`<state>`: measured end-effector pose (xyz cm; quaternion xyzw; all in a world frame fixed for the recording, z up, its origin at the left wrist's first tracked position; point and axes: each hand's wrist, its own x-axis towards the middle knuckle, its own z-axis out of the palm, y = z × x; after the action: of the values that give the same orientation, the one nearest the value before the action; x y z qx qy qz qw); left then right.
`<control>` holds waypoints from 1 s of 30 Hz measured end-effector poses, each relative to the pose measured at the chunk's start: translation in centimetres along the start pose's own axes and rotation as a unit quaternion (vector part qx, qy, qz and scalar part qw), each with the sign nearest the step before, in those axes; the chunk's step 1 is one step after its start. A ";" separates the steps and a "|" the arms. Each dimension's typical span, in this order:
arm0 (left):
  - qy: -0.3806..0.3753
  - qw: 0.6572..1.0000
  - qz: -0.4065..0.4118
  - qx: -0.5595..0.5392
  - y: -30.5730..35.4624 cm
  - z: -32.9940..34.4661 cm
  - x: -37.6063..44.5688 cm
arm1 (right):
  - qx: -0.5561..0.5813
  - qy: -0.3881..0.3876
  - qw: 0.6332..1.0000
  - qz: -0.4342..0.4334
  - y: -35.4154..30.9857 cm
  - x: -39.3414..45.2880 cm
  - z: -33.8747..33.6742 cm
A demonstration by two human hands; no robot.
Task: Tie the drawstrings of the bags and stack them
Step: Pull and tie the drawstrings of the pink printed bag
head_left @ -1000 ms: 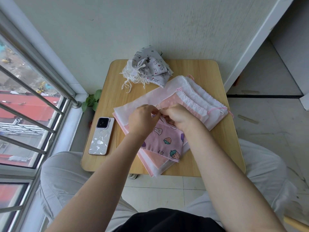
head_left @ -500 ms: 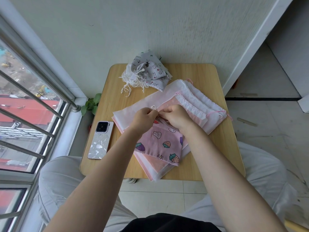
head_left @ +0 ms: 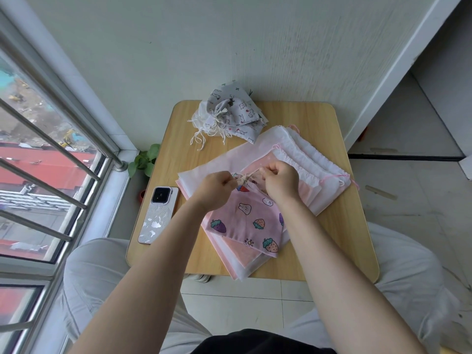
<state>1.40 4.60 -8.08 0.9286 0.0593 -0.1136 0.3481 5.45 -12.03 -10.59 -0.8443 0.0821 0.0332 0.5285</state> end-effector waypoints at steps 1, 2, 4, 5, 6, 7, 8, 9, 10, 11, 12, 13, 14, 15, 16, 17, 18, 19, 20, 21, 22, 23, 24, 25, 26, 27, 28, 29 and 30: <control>-0.003 1.000 -0.002 0.000 0.0 0.1 0.0 | 0.002 -0.002 1.000 0.004 0.1 0.0 0.1; -0.010 1.000 -0.007 -0.001 0.0 0.1 0.0 | 0.004 -0.005 1.000 0.008 0.1 0.0 0.0; -0.024 1.000 -0.019 0.003 0.1 0.3 0.1 | 0.016 -0.020 1.000 0.016 0.2 0.4 -0.3; -0.025 0.999 -0.029 -0.004 0.2 0.2 0.2 | 0.024 -0.036 0.999 0.017 0.1 0.5 -0.6; -0.026 0.998 -0.043 -0.022 0.2 0.0 0.2 | 0.030 -0.058 0.998 0.016 0.1 0.6 -0.9; -0.035 0.996 -0.062 -0.048 0.3 -0.3 0.2 | 0.031 -0.081 0.996 0.012 0.0 0.7 -1.2; -0.051 0.993 -0.083 -0.070 0.4 -0.7 0.1 | 0.027 -0.109 0.994 0.007 -0.1 0.7 -1.6; -0.068 0.989 -0.101 -0.080 0.6 -1.0 0.0 | 0.018 -0.139 0.990 0.004 -0.4 0.7 -1.9; -0.076 0.988 -0.113 -0.076 0.7 -1.3 0.0 | 0.007 -0.178 0.984 0.002 -0.6 0.5 -2.3; -0.070 0.988 -0.119 -0.067 0.7 -1.4 0.0 | -0.017 -0.227 0.974 0.001 -0.8 0.4 -2.7; -0.048 0.990 -0.122 -0.051 0.7 -1.5 0.1 | -0.057 -0.284 0.957 -0.001 -1.3 0.2 -3.2; -0.022 0.992 -0.124 -0.032 0.5 -1.4 0.3 | -0.119 -0.342 0.932 0.001 -1.6 0.1 -3.5; 0.001 0.992 -0.125 -0.007 0.3 -1.3 0.5 | -0.177 -0.397 0.901 0.012 -2.0 -0.1 -3.8; 0.013 0.992 -0.125 0.022 0.0 -1.1 0.5 | -0.219 -0.441 0.870 0.030 -2.3 -0.3 -3.9; 0.015 0.991 -0.122 0.049 0.0 -1.0 0.5 | -0.233 -0.463 0.854 0.047 -2.5 -0.4 -4.0; 0.011 0.991 -0.120 0.065 -0.2 -0.8 0.4 | -0.233 -0.452 0.860 0.050 -2.6 -0.4 -3.9; 0.004 0.990 -0.122 0.073 -0.3 -0.6 0.3 | -0.236 -0.405 0.883 0.033 -2.5 -0.2 -3.6; -0.004 0.989 -0.126 0.080 -0.5 -0.4 0.3 | -0.248 -0.337 0.908 0.004 -2.4 0.1 -3.3; -0.009 0.987 -0.132 0.089 -0.5 -0.2 0.3 | -0.260 -0.265 0.928 -0.031 -2.0 0.6 -3.0; -0.017 0.985 -0.141 0.101 -0.7 0.0 0.2 | -0.281 -0.224 0.932 -0.048 -1.6 1.0 -2.6; -0.024 0.982 -0.149 0.112 -0.8 0.3 0.3 | -0.309 -0.218 0.924 -0.053 -1.3 1.2 -2.3; -0.031 0.980 -0.155 0.118 -0.9 0.5 0.4 | -0.341 -0.236 0.909 -0.033 -1.1 1.2 -1.9; -0.034 0.980 -0.156 0.117 -1.0 0.7 0.5 | -0.371 -0.259 0.892 -0.017 -0.6 1.2 -1.4; -0.036 0.981 -0.154 0.113 -1.1 0.8 0.6 | -0.393 -0.276 0.877 -0.007 -0.6 1.1 -1.0; -0.038 0.982 -0.152 0.106 -1.1 0.9 0.7 | -0.408 -0.285 0.867 -0.006 -0.5 1.1 -0.7; -0.040 0.983 -0.152 0.098 -1.2 0.9 1.0 | -0.412 -0.289 0.864 -0.004 -0.7 1.0 -0.6; -0.041 0.983 -0.155 0.088 -1.3 0.9 1.2 | -0.414 -0.292 0.862 -0.008 -0.8 1.4 -0.4; -0.043 0.984 -0.159 0.074 -1.3 0.8 1.4 | -0.405 -0.300 0.863 -0.009 -1.3 1.5 -0.4; -0.041 0.984 -0.163 0.055 -1.3 0.6 1.8 | -0.388 -0.306 0.869 -0.016 -1.9 1.7 -0.6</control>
<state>2.75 5.28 -9.79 0.9188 0.1888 -0.2102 0.2756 7.41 -11.89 -8.91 -0.9302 -0.1168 0.3101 0.1578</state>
